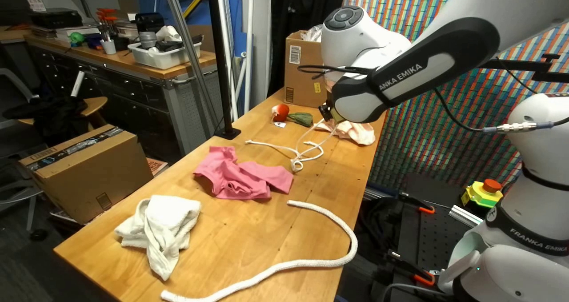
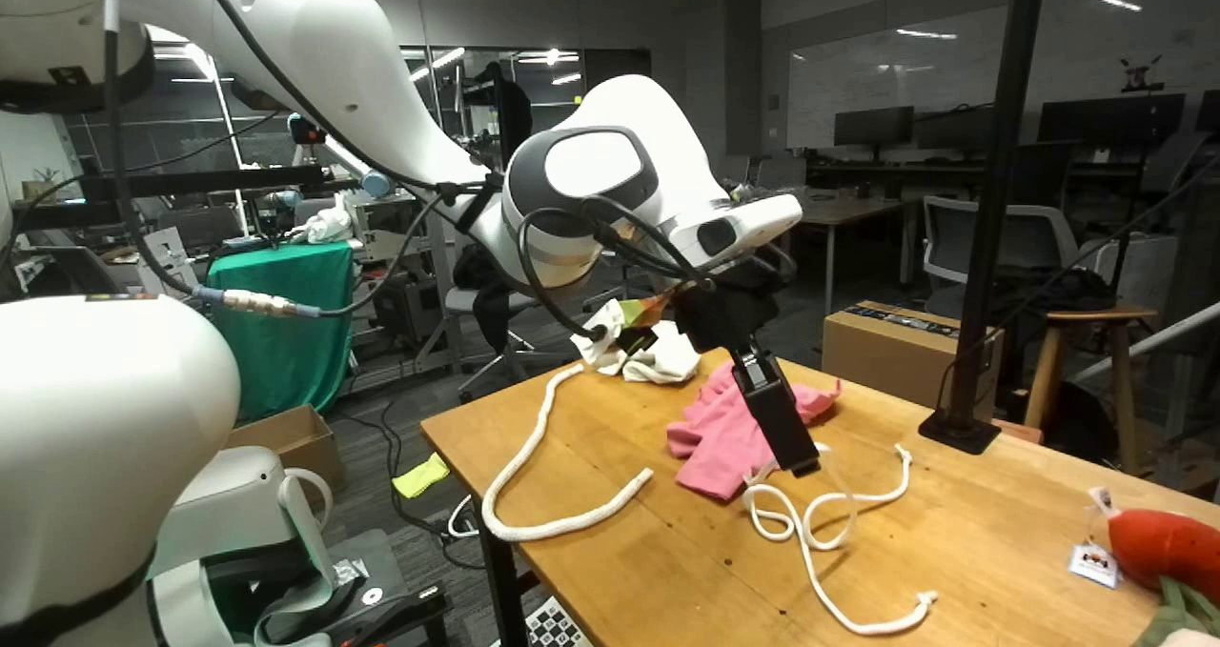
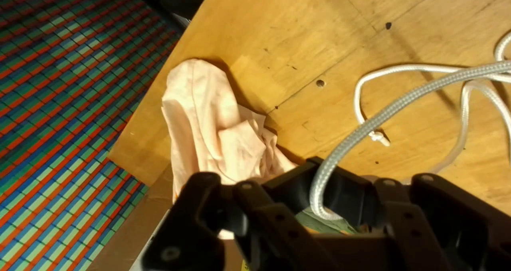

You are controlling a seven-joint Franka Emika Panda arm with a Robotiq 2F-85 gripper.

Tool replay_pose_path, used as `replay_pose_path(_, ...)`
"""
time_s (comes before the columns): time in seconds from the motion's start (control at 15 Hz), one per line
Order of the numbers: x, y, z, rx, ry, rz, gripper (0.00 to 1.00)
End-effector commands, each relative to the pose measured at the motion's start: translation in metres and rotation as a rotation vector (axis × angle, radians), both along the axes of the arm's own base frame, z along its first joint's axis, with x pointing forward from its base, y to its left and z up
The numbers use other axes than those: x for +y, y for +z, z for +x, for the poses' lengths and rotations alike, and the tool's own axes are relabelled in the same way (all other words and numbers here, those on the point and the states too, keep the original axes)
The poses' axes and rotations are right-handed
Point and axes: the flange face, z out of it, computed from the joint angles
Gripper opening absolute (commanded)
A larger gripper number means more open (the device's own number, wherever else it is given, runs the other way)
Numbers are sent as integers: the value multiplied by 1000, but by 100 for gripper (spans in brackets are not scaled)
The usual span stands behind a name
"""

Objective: Spread the clothes and the objects across on the table

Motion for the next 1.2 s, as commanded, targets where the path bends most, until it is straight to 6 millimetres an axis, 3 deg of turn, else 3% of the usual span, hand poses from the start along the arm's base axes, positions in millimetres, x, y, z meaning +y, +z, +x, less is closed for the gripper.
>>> replay_pose_path(0.0, 6, -5, -14, 55, 47, -9, 2)
replay_pose_path(0.4, 10, -15, -19, 171, 110, 12, 2)
replay_pose_path(1.13, -28, -50, -36, 303, 11, 18, 2)
